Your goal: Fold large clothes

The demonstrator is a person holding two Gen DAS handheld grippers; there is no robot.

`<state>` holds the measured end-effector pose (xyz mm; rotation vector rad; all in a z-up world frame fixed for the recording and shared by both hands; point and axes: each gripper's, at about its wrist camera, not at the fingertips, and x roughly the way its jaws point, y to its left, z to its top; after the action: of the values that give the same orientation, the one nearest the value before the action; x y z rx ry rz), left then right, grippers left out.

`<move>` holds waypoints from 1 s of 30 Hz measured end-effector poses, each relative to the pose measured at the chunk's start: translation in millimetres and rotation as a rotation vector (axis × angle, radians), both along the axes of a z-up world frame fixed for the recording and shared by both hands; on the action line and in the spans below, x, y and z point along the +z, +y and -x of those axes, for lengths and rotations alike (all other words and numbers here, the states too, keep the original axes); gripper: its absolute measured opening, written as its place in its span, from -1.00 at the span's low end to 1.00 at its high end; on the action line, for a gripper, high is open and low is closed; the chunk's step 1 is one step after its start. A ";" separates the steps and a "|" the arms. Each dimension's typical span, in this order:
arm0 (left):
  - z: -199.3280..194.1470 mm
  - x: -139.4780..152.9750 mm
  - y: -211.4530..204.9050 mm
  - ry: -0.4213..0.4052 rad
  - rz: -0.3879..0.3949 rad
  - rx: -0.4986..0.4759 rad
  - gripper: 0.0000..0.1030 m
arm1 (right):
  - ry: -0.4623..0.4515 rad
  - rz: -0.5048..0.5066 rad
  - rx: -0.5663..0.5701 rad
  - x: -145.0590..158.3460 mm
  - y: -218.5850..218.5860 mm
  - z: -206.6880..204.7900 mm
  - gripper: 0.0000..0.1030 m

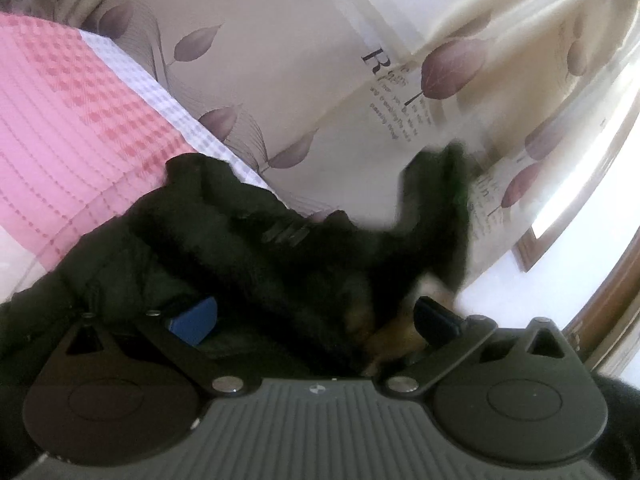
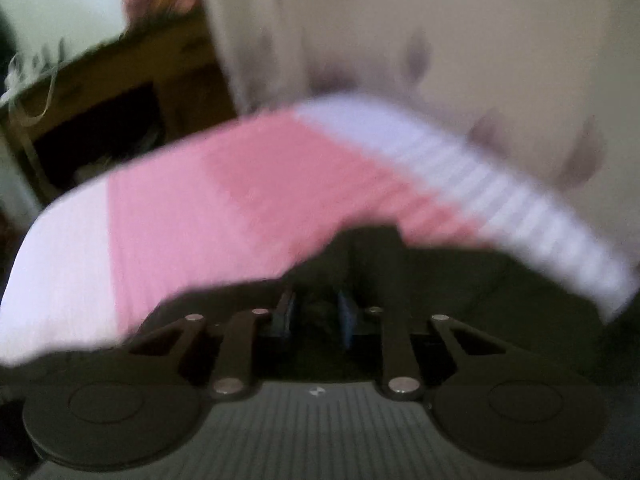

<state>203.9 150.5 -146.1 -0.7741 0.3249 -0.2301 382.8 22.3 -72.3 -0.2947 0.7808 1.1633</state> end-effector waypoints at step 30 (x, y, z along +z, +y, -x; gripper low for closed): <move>-160.7 12.8 33.0 0.210 -0.145 -0.001 0.45 | -0.169 -0.033 -0.547 6.1 -267.1 14.9 -0.54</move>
<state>364.7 183.6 -133.3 -0.6559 0.5344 -0.1248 367.9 -244.8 -66.2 -0.1352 0.6381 0.6263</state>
